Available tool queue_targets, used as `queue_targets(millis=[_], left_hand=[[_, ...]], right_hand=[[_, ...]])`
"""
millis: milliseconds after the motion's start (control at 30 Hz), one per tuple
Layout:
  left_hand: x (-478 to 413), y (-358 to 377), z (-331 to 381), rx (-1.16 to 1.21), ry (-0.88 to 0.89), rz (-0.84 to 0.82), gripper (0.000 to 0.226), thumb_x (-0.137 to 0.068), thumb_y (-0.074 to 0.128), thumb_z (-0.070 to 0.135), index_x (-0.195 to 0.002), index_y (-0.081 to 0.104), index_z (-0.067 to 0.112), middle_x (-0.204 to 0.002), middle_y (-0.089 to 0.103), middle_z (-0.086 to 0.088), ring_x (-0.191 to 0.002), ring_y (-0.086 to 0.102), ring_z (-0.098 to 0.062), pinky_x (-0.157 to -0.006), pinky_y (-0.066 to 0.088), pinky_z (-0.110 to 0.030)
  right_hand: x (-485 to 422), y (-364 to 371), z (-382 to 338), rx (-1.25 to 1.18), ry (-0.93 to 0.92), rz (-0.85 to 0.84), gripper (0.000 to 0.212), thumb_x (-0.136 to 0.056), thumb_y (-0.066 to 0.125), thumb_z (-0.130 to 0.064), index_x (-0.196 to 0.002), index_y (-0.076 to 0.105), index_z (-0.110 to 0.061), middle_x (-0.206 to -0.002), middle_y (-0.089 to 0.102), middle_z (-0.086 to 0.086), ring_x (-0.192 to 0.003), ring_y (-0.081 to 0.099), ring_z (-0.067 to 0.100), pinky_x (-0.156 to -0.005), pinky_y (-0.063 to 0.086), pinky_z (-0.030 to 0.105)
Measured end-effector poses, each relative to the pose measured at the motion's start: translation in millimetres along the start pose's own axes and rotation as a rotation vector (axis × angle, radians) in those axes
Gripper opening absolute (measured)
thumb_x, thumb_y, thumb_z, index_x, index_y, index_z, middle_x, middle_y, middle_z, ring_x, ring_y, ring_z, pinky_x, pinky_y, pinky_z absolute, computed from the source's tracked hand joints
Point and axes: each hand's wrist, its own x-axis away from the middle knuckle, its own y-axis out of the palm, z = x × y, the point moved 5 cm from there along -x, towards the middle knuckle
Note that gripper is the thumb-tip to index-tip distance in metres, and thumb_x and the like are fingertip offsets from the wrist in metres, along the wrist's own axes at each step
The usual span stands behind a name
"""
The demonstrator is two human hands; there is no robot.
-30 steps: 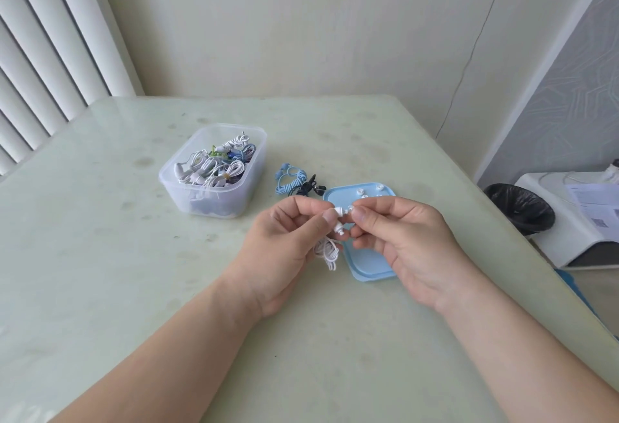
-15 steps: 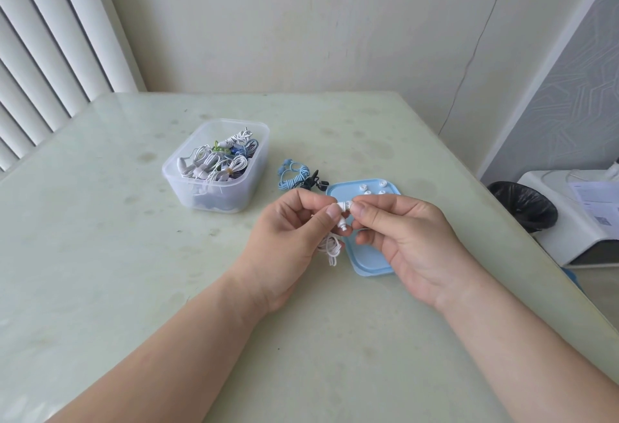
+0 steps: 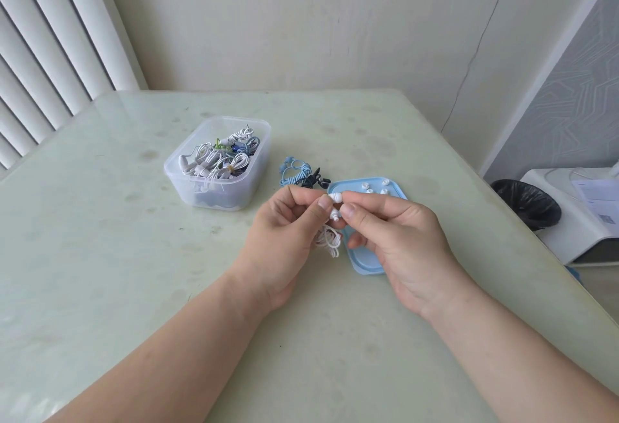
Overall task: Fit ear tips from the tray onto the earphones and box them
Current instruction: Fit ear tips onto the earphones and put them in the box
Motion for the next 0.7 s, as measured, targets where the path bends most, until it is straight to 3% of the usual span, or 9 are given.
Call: queue_targets(millis=[167, 300, 433, 600, 700], left_hand=[[-0.6, 1.1, -1.5, 0.011, 0.0, -0.038, 0.006, -0.097, 0.067, 0.013, -0.091, 0.068, 0.011, -0.083, 0.071, -0.016, -0.084, 0.064, -0.03, -0.069, 0.049, -0.036], [-0.4, 2.6, -1.6, 0.005, 0.006, -0.079, 0.006, -0.094, 0.068, 0.014, -0.092, 0.067, 0.009, -0.082, 0.07, -0.016, -0.077, 0.064, -0.024, -0.07, 0.048, -0.037], [-0.5, 4.3, 0.0, 0.007, 0.006, -0.108, 0.008, -0.091, 0.068, 0.017, -0.092, 0.066, 0.009, -0.084, 0.07, -0.013, -0.076, 0.066, -0.021, -0.068, 0.05, -0.034], [0.2, 4.9, 0.2, -0.007, -0.004, -0.119, 0.011, -0.091, 0.067, 0.017, -0.094, 0.065, 0.007, -0.079, 0.069, -0.012, -0.07, 0.063, -0.022, -0.064, 0.048, -0.035], [0.7, 6.4, 1.4, -0.016, -0.011, -0.149, 0.01, -0.091, 0.066, 0.017, -0.093, 0.065, 0.007, -0.077, 0.068, -0.013, -0.065, 0.061, -0.023, -0.059, 0.048, -0.032]], right_hand=[[-3.1, -2.4, -1.3, -0.029, 0.016, 0.008, 0.014, -0.091, 0.072, -0.008, -0.103, 0.078, -0.005, -0.098, 0.077, 0.021, -0.089, 0.07, 0.03, -0.07, 0.05, 0.035], [-4.1, -3.8, -3.9, -0.028, 0.014, -0.02, 0.008, -0.088, 0.074, -0.005, -0.095, 0.076, -0.006, -0.09, 0.076, 0.018, -0.08, 0.071, 0.028, -0.067, 0.051, 0.034], [-5.5, -5.4, -6.6, -0.028, 0.036, -0.077, 0.03, -0.079, 0.078, -0.017, -0.105, 0.074, -0.002, -0.094, 0.076, 0.019, -0.08, 0.071, 0.029, -0.068, 0.052, 0.033], [-6.2, -6.6, -7.6, 0.021, 0.046, -0.14, 0.021, -0.093, 0.066, -0.013, -0.107, 0.074, 0.002, -0.099, 0.075, 0.021, -0.085, 0.07, 0.03, -0.068, 0.052, 0.031], [-6.4, -6.6, -8.7, 0.015, 0.071, -0.173, 0.025, -0.088, 0.068, -0.017, -0.105, 0.075, 0.0, -0.097, 0.075, 0.021, -0.084, 0.068, 0.03, -0.068, 0.051, 0.031]])
